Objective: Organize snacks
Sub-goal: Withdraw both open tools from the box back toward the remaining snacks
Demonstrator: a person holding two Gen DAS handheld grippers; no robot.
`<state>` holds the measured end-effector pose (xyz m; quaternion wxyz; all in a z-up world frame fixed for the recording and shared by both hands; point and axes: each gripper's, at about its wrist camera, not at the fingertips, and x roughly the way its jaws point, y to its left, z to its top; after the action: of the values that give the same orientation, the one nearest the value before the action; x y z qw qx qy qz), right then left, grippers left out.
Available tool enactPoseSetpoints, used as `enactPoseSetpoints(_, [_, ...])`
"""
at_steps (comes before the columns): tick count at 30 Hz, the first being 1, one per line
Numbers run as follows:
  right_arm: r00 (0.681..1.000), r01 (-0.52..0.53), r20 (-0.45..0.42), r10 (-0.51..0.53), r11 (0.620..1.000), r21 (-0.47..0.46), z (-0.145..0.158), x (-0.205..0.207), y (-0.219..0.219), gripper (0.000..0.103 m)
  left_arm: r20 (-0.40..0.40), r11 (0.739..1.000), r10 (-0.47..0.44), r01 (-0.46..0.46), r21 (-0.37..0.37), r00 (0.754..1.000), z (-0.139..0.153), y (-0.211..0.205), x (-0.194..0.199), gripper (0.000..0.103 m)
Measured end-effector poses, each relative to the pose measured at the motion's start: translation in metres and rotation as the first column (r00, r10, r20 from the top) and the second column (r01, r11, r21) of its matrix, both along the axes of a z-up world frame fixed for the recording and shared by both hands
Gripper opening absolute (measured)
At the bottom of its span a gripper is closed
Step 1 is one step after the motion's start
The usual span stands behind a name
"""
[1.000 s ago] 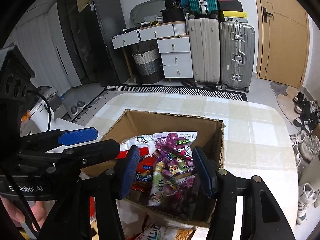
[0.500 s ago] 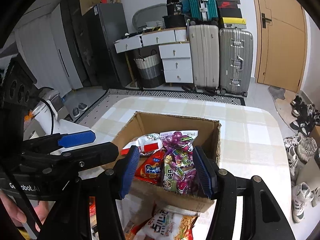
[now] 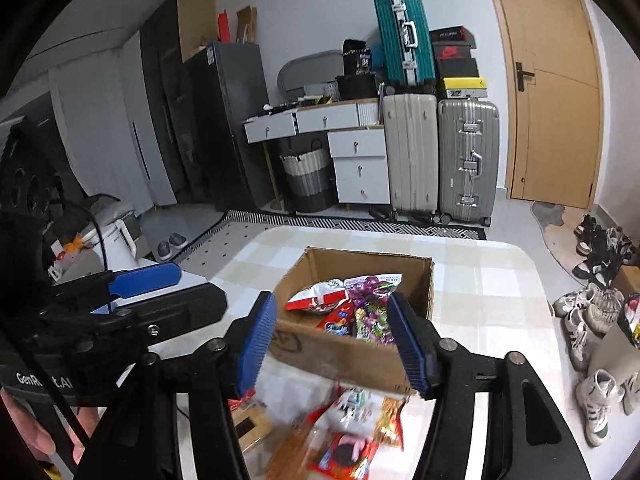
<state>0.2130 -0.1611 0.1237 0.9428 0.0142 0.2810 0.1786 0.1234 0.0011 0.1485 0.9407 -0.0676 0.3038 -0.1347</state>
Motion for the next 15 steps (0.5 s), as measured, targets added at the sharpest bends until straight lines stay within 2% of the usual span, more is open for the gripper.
enactPoseSetpoints(2, [1.0,0.005,0.02,-0.006,1.0,0.014,0.005,-0.021,-0.002,0.067,0.037,1.0,0.002,-0.002,0.012,0.999,0.01,0.001,-0.028,0.083])
enactPoseSetpoints(12, [0.988,-0.023,0.151,0.02,1.0,0.015,0.036,-0.13,0.003,0.075,0.119,0.998,0.048,-0.053,0.036,0.992,0.052,0.007,-0.159,0.085])
enactPoseSetpoints(15, [0.979,-0.044,0.198,0.038,0.999,0.026,0.042,-0.159,0.005,0.077,0.142,0.997,0.072,-0.076,0.019,0.987,0.061,0.011,-0.205,0.086])
